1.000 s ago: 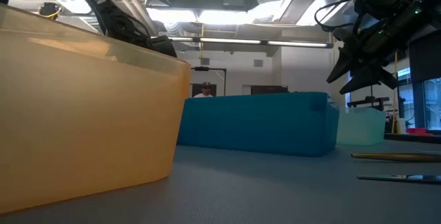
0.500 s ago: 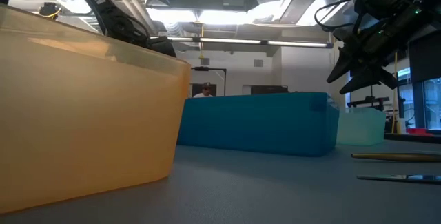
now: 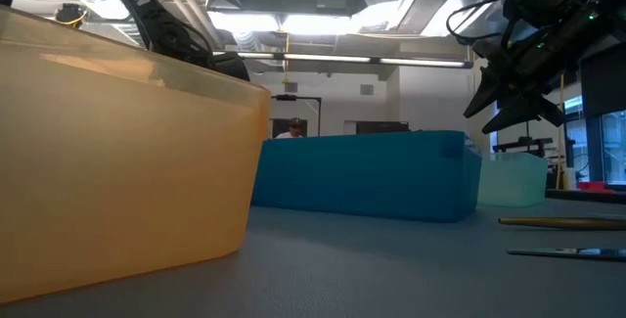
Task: Sort silverware by color (type)
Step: Put the right yellow knife into the light blue bin
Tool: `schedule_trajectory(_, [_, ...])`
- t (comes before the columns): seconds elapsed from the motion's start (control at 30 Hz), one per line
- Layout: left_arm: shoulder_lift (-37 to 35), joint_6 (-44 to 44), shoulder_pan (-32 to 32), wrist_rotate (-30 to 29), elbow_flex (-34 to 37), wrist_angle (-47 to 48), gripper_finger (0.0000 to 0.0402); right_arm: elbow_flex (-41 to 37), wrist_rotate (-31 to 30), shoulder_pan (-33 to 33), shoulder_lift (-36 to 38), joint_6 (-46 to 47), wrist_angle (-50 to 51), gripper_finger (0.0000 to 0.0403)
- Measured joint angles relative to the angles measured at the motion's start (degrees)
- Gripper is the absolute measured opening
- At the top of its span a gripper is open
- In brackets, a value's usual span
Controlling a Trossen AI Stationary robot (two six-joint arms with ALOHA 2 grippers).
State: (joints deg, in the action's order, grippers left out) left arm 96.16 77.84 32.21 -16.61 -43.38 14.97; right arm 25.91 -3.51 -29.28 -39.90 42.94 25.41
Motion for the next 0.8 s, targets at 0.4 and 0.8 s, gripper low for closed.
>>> schedule_trajectory(0.4, [-1.87,-2.32,0.00,-0.48,0.15,-0.79,0.0033,0.00,0.02,0.00,0.00,0.01,0.02,0.0209])
schedule_trajectory(0.8, [-8.32,-8.69,0.13,-1.45,0.24,-4.18,0.0033,0.00,0.02,0.00,0.00,0.02,0.02,0.0209])
